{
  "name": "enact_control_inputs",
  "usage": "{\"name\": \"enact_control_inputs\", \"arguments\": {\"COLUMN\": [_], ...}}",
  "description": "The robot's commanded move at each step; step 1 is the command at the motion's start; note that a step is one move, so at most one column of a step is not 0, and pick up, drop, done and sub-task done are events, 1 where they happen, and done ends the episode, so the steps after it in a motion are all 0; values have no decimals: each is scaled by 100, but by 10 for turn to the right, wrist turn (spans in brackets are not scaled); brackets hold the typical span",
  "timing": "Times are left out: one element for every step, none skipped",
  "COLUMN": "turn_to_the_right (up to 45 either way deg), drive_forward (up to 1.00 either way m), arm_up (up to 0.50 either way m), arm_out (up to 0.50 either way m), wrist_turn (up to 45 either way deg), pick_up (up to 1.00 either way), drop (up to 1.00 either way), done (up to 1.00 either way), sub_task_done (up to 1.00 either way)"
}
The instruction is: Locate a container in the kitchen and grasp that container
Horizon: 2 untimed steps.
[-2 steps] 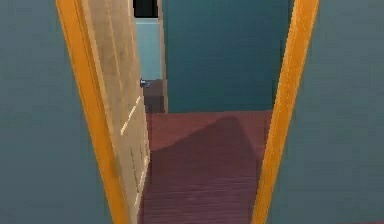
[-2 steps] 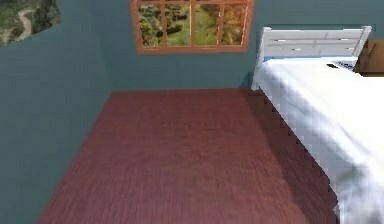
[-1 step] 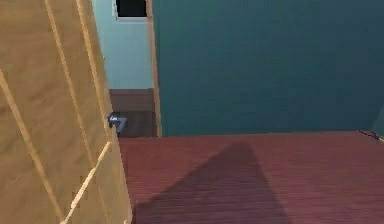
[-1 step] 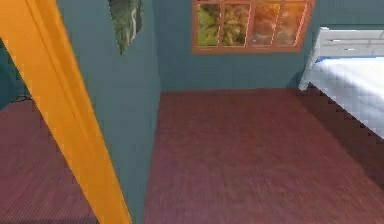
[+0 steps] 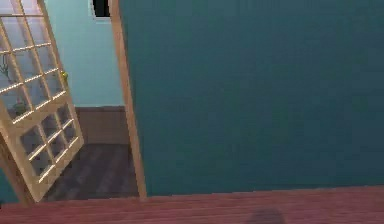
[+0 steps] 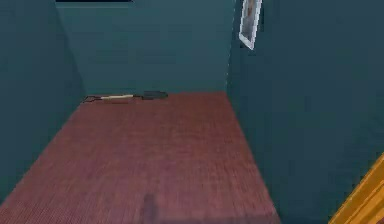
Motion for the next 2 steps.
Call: {"name": "enact_control_inputs", "arguments": {"turn_to_the_right": [-330,-30], "drive_forward": [0,0], "arm_up": [0,0], "arm_out": [0,0], "wrist_turn": [0,0], "pick_up": [0,0], "drop": [0,0], "done": [0,0], "sub_task_done": [0,0]}}
